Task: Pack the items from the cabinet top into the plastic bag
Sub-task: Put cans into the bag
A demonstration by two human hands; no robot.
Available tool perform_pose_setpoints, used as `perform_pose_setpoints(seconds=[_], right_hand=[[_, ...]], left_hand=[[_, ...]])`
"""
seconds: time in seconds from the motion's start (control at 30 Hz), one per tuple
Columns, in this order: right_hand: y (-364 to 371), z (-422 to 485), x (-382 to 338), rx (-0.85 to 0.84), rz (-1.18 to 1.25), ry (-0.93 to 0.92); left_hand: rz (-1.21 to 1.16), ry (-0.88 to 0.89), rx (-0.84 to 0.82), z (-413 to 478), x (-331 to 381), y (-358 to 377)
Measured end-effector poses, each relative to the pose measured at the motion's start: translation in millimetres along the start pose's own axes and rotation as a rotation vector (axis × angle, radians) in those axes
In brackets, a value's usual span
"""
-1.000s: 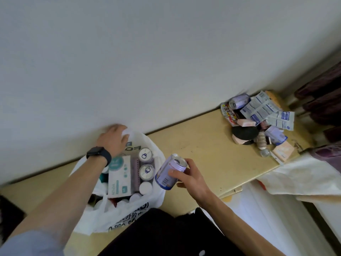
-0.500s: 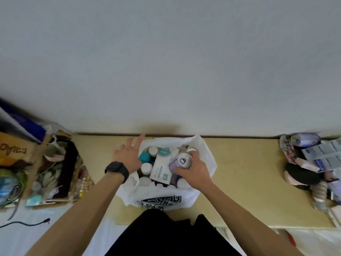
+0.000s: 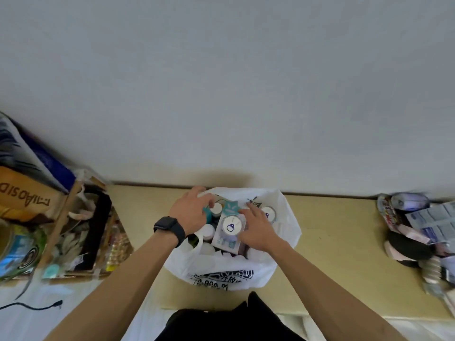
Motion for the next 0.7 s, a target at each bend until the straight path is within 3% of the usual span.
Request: perform_pose_setpoints(seconds=[0.13, 0.3, 0.5, 0.7], right_hand=[[-40.7, 16.1, 7.7, 0.146, -0.100, 0.064], [-83.2, 19.9, 26.4, 0.224, -0.062, 0.113], [-78.6, -50.5, 46.4, 0.533, 0.208, 0.101], [-62.5, -157.8, 99.3, 0.783, 0.431, 0.252]], left_hand=[[0.289, -0.081, -0.103, -0.6, -6.1, 9.6], [0.342, -0.143, -0.148, -4.5, -10.9, 5.5], [0.100, 0.055, -0.047, -9.9, 58.1, -23.8], [-0.008, 0.316, -0.017, -4.2, 196.7, -17.2]])
Point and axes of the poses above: each hand's wrist, its own z-axis towards the middle knuckle, its own y-axis out of the palm, x = y × z, the point moved 3 cm from there along z, towards the middle knuckle, and after that the axes turned 10 degrees about -y, right-handed, at the moved point
